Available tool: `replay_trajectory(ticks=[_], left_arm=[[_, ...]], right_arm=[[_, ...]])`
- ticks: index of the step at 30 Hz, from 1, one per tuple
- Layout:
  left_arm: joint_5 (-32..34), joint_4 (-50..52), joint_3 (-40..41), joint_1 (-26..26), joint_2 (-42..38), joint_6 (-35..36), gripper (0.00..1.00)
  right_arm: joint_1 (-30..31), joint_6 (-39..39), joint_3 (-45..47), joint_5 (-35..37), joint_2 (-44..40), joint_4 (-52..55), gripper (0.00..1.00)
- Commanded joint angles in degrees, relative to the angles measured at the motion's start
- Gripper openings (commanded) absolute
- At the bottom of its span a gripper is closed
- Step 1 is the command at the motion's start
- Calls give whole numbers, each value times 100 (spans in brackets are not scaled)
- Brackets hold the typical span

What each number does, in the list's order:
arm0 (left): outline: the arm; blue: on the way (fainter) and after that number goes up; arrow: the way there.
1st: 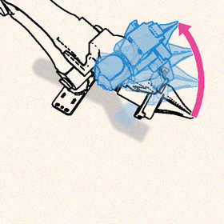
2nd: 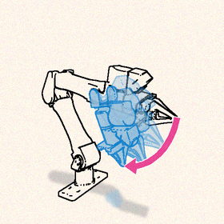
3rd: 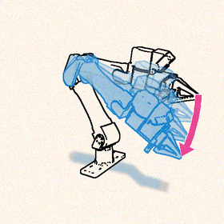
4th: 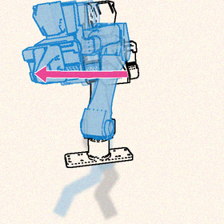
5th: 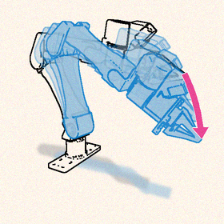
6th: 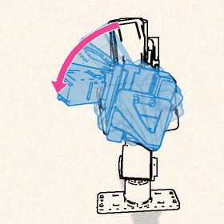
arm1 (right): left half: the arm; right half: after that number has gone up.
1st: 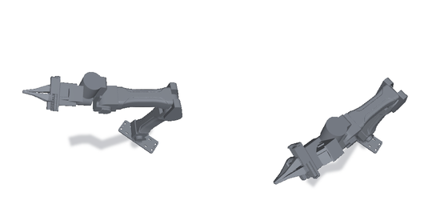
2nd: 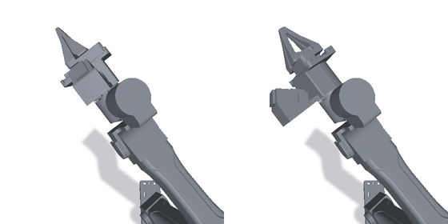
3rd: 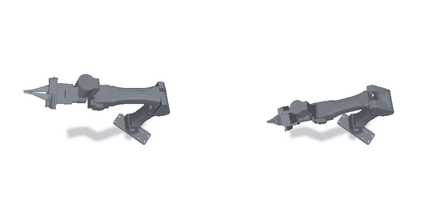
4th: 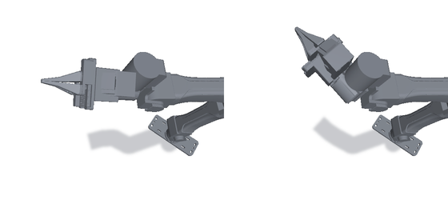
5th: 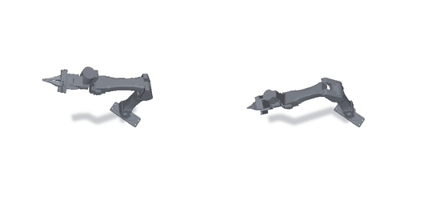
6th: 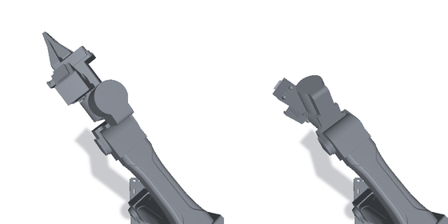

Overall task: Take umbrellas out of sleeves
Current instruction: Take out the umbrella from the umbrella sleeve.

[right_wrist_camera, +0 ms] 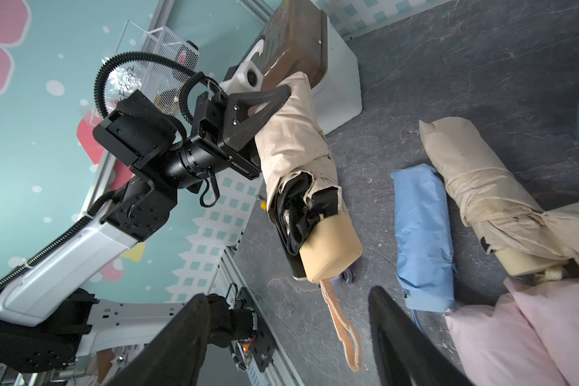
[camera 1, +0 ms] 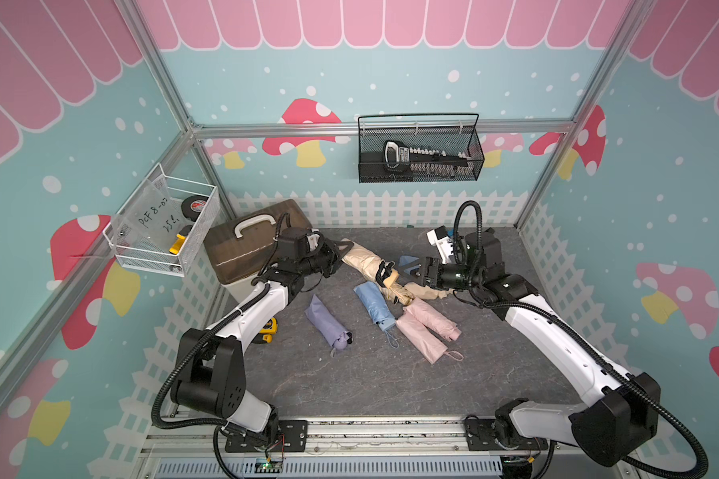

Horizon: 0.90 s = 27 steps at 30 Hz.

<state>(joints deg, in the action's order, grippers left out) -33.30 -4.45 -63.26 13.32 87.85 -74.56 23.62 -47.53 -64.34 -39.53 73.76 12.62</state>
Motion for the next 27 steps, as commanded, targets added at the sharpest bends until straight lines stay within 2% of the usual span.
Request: replay_trajectory(ticks=[1, 6, 10, 19, 21, 27], left_arm=[[172, -191, -61, 56, -320, -420, 0], [186, -295, 49, 91, -468, -505, 0], [157, -363, 140, 86, -545, -540, 0], [138, -539, 279, 83, -640, -649, 0], [161, -533, 293, 83, -672, -643, 0], [244, -641, 327, 85, -672, -656, 0]], right_arm=[[2, -593, 230, -194, 118, -747, 68], [-2, -707, 443, -145, 103, -1083, 69], [36, -1096, 680, -194, 196, -1754, 68], [264, -1532, 642, -242, 552, -2588, 58], [279, -1575, 626, -261, 595, -2647, 52], [322, -1816, 783, -319, 665, -2947, 51]])
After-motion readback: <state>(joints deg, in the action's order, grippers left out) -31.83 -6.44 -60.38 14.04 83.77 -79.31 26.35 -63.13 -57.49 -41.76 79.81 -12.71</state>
